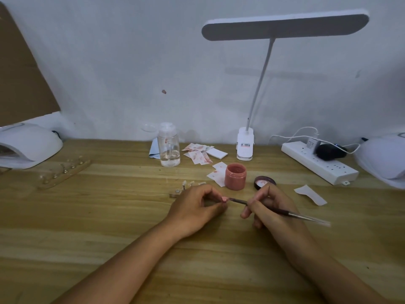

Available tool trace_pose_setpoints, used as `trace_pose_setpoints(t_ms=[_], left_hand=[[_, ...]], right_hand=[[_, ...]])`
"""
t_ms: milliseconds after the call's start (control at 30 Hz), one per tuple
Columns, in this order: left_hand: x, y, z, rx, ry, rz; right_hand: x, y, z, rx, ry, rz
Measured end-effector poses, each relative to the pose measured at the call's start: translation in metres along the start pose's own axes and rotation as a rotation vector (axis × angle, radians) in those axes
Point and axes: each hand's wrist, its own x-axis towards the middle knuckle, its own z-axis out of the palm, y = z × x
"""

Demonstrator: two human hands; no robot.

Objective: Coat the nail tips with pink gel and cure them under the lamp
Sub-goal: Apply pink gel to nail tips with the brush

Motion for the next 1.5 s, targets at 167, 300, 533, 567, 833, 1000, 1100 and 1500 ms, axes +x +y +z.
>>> trace_pose_setpoints(t_ms=[167,300,533,567,833,1000,1100,1500], left_hand=[[0.0000,-0.0009,0.0001,0.003,0.001,-0.008],[0.0004,-0.0009,0.0002,0.008,-0.001,-0.007],[0.0003,-0.0030,0.0002,-0.002,0.001,-0.010],[0.0006,-0.0036,0.0005,-0.008,0.000,-0.018],[0.0012,-0.0044,0.0004,-0.006,-0.001,-0.021],[0.0012,-0.0035,0.0007,-0.015,-0.001,-0.006],[0.0009,-0.0029,0.0007,-0.023,0.005,0.002],[0.0002,-0.0015,0.0002,0.004,0.004,-0.002]], right_hand=[[0.0013,0.0018,0.0003,-0.014,0.021,-0.011],[0.0020,0.0016,0.0002,-0.011,-0.019,-0.019],[0.0022,0.0032,-0.0006,0.015,-0.007,-0.023],[0.0016,0.0031,-0.0002,-0.003,-0.028,-0.030],[0.0026,0.0052,-0.0006,0.037,0.007,-0.022],[0.0037,0.0058,-0.0004,0.009,0.003,-0.025],[0.0039,0.0060,-0.0014,0.029,0.031,-0.022],[0.0011,0.0034,-0.0003,0.020,-0.047,-0.044]])
